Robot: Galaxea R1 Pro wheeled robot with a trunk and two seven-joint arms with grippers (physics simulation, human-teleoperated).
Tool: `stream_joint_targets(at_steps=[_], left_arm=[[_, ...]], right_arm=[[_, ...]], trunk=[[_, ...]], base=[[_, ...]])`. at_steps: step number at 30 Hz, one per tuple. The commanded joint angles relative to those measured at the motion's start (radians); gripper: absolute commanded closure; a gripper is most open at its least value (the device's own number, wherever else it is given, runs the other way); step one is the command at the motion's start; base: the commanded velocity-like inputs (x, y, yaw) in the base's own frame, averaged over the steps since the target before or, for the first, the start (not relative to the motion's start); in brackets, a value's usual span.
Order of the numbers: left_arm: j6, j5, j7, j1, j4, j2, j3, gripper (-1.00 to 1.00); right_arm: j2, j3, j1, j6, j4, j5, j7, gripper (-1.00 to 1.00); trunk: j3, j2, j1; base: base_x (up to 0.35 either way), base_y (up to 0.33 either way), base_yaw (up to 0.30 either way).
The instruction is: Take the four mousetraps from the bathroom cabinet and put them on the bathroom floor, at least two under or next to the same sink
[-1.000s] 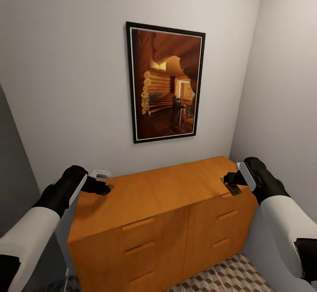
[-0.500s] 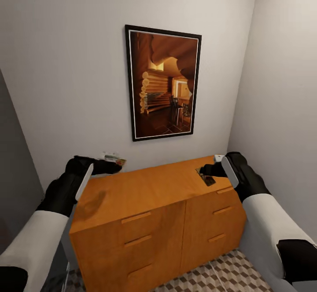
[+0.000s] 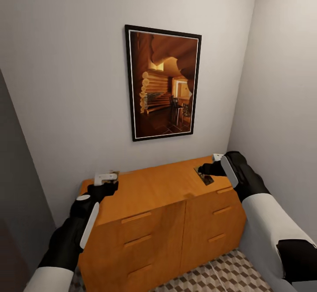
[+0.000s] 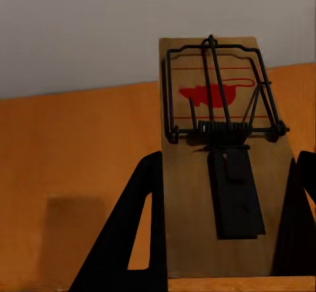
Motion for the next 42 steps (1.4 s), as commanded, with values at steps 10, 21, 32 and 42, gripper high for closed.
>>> stream_joint_targets(at_steps=[10,21,32,42], left_arm=[[-0.024,0.025,0.015,0.021,0.011,-0.029,0.001,1.0],[-0.024,0.026,0.017,0.023,-0.011,-0.036,0.0,1.0],[-0.025,0.025,0.017,0.023,-0.013,-0.036,0.0,1.0],[-0.024,0.026,0.017,0.023,-0.012,-0.036,0.0,1.0]], right_arm=[[0.017,0.077,-0.001,0.003,0.007,-0.002,-0.006,1.0],[0.019,0.097,0.006,0.003,0.008,-0.007,0.006,1.0],[0.015,0.097,0.009,0.003,0.008,-0.008,0.006,1.0],[0.019,0.097,0.01,0.003,0.015,-0.005,0.005,1.0]], trunk=[[-0.001,-0.001,0.0],[-0.001,-0.001,0.0],[-0.001,-0.001,0.0],[-0.001,-0.001,0.0]], base=[[-0.17,-0.114,0.0],[-0.294,-0.127,0.0],[-0.078,-0.023,0.0],[-0.002,0.0,0.071]])
